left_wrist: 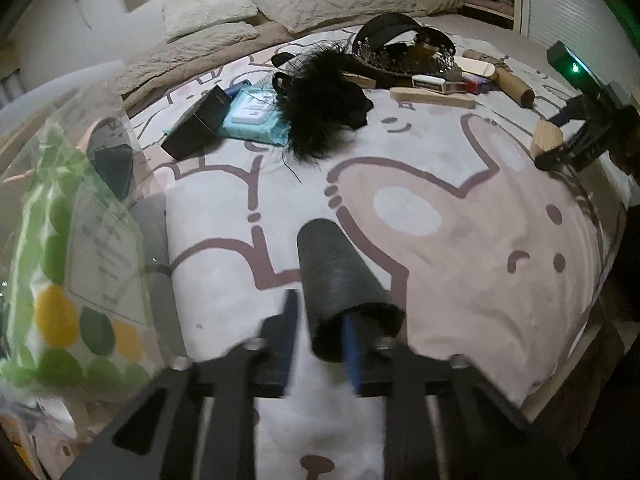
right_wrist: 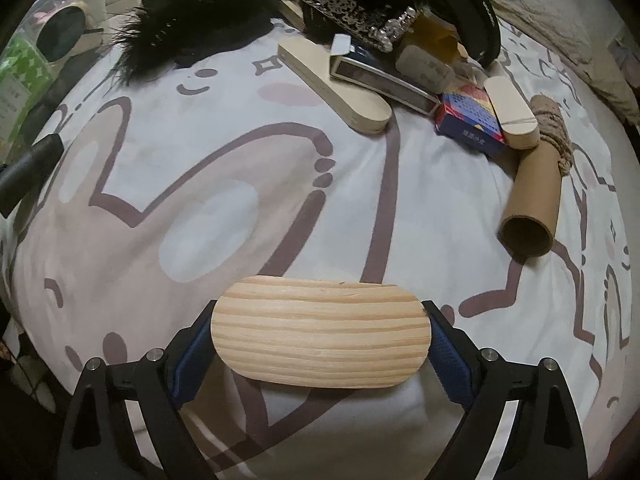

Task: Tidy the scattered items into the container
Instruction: 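Close the left tool on the foam tube rim while right tool grasps the wooden soap dish, then lift and carry the foam tube and soap dish with both tools toward the clear container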

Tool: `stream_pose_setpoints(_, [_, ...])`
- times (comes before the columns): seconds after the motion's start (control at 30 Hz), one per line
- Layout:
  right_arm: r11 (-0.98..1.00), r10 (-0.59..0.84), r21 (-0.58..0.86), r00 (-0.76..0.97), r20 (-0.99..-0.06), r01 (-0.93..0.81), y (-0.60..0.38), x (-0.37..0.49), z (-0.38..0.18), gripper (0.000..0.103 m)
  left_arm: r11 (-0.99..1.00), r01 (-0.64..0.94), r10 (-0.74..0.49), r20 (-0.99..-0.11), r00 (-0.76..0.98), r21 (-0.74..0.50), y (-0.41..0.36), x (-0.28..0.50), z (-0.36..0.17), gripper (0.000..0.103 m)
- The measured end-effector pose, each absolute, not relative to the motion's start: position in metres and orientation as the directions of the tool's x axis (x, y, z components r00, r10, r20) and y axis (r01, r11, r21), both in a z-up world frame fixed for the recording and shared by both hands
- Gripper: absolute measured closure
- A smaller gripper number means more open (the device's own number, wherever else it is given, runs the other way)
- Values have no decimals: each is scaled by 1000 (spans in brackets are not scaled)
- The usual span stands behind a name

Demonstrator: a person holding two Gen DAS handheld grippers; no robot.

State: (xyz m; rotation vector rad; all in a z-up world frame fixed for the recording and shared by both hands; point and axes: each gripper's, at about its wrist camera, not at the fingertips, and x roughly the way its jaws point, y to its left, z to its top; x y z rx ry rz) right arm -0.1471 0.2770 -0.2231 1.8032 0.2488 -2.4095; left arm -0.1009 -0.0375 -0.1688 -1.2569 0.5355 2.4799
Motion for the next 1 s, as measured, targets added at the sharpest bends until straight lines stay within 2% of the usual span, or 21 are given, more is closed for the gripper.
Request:
stream_pose_setpoints(0.2, [-972, -2, -68, -299, -954, 224, 275, -144, -219, 9, -875, -444, 110, -812, -574, 195, -32, -106, -165, 86])
stream_pose_setpoints(0.43, [-963, -16, -74, -327, -945, 261, 261, -144, -209, 9, -857, -457, 64, -830, -554, 239, -24, -111, -178, 86])
stream_pose_setpoints(0.67, [-959, -44, -62, -361, -932, 277, 269, -156, -201, 9, -901, -401, 94, -825, -556, 167, -38, -119, -168, 94])
stream_pose_setpoints(1.0, [-961, -77, -43, -412, -908, 274, 272, -165, -185, 9, -913, -394, 154, -809, -567, 102, -38, -114, -147, 95])
